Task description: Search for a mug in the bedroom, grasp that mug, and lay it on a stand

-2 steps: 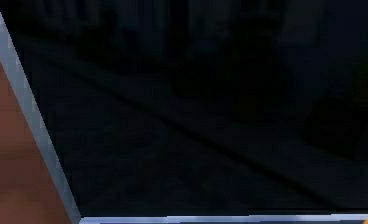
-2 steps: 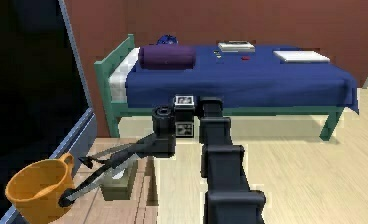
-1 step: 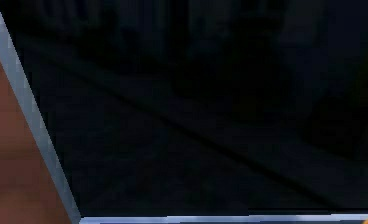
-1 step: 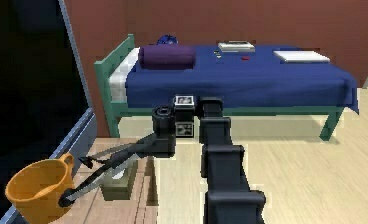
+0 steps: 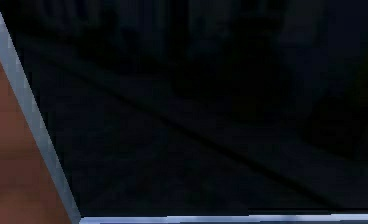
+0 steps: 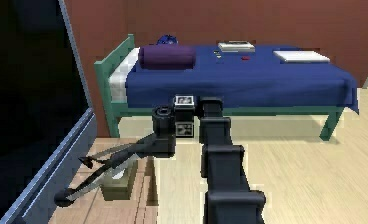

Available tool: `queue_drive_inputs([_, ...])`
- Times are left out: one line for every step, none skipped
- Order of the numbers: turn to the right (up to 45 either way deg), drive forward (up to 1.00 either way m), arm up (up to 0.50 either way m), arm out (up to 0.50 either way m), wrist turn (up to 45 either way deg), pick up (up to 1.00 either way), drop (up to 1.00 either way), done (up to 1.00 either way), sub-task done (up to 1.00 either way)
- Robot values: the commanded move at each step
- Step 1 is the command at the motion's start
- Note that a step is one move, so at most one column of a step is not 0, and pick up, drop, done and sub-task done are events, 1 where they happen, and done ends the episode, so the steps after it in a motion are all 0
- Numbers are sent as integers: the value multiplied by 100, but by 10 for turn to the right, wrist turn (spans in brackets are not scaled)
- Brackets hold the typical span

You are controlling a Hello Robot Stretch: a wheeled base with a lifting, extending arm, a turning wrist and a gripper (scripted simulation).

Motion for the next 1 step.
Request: queue_drive_inputs([0, 0, 4, 0, 0, 0, 0, 0, 0])
